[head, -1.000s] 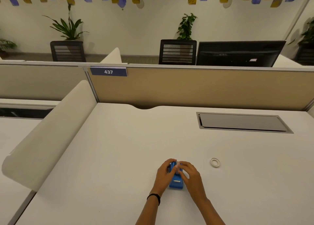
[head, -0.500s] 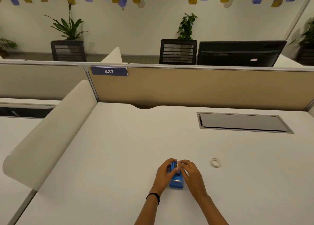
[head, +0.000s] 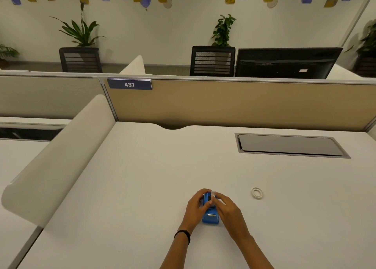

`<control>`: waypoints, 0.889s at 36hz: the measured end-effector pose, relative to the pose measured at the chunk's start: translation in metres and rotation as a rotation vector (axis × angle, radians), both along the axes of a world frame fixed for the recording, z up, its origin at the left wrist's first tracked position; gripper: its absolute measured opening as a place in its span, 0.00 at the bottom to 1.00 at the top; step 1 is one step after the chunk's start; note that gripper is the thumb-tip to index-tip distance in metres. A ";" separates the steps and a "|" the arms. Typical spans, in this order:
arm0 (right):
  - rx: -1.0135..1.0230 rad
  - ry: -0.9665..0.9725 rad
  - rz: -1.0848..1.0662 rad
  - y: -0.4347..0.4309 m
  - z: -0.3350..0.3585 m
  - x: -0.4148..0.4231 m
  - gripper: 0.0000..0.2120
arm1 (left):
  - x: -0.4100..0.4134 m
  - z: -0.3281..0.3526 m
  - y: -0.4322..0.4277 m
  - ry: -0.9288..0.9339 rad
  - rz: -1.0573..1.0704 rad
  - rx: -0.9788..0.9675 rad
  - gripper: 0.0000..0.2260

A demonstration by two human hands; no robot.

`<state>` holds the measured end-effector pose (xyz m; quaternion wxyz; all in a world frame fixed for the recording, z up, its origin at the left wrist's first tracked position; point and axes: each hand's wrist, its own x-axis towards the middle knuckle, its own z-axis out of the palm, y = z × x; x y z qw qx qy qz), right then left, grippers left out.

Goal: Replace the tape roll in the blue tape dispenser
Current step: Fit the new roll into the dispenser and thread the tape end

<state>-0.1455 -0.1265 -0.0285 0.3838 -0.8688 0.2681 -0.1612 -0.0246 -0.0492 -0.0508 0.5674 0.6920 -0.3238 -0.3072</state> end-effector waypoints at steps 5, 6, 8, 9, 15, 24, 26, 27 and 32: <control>-0.023 0.084 0.000 0.005 0.026 0.004 0.15 | 0.000 0.000 0.000 0.013 -0.003 -0.010 0.13; -0.072 0.066 0.019 0.003 0.024 0.003 0.17 | 0.000 0.000 0.000 0.018 -0.003 -0.013 0.13; -0.282 0.006 0.070 0.004 0.025 0.002 0.29 | -0.001 0.001 0.000 0.024 -0.004 -0.018 0.13; -0.359 0.003 0.088 0.003 0.029 0.001 0.33 | -0.001 0.001 0.000 0.026 -0.004 -0.018 0.13; -0.347 0.052 0.108 -0.007 0.035 0.009 0.34 | 0.000 0.001 0.000 0.019 0.000 -0.009 0.13; -0.046 0.309 0.085 -0.013 0.045 0.017 0.27 | -0.001 0.001 0.000 0.007 -0.003 -0.005 0.13; -0.108 0.353 0.072 -0.013 0.037 0.019 0.14 | -0.001 0.001 0.000 -0.001 -0.002 -0.002 0.13; -0.103 0.302 0.074 -0.017 0.028 0.023 0.11 | 0.000 0.001 0.000 -0.007 -0.001 0.002 0.14; -0.001 0.242 -0.060 -0.016 0.025 0.024 0.11 | 0.000 0.001 0.000 -0.020 0.001 0.016 0.16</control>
